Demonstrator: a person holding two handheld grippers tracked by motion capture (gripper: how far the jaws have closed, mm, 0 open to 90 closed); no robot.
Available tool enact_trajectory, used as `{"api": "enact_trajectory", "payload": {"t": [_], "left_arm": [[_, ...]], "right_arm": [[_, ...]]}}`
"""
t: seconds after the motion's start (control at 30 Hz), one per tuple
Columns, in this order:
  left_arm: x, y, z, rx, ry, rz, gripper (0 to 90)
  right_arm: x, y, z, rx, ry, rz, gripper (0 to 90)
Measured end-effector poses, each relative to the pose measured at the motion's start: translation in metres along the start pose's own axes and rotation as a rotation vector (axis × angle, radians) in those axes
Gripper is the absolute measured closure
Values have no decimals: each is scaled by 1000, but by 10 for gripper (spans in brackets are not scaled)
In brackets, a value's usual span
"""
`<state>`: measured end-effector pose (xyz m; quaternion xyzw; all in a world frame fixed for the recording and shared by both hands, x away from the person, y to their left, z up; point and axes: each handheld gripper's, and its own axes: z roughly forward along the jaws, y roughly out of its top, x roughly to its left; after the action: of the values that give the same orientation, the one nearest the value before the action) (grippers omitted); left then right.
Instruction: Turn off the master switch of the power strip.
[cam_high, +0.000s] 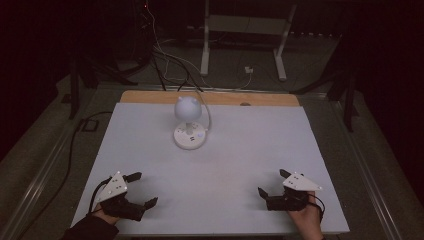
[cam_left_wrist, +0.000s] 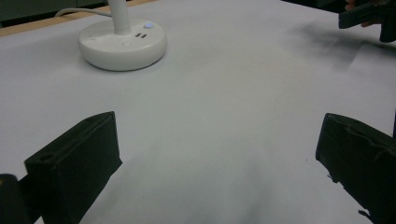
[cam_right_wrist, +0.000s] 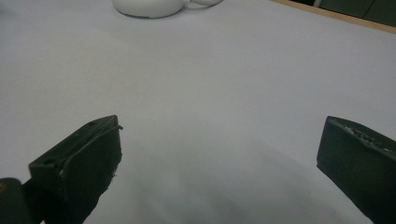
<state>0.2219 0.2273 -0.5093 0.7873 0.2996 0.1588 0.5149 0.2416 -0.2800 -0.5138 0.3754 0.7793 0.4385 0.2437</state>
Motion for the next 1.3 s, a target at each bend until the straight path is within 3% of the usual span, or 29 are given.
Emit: {"api": "enact_trajectory", "payload": {"t": [0.43,0.73,0.9,1.3], "left_arm": [[0,0,-1,1,-1,-11,3],[0,1,0,4,-3,-11,3],[-1,1,-1,1,-7,-3,3],[-2,2,-1,2,-14,-4,3]], "right_arm": [[2,0,2,41,-5,31,0],[5,11,2,76,-6,53,0],[4,21,1,72,0,75,1],[-1,45,3,47,-3,73,1]]}}
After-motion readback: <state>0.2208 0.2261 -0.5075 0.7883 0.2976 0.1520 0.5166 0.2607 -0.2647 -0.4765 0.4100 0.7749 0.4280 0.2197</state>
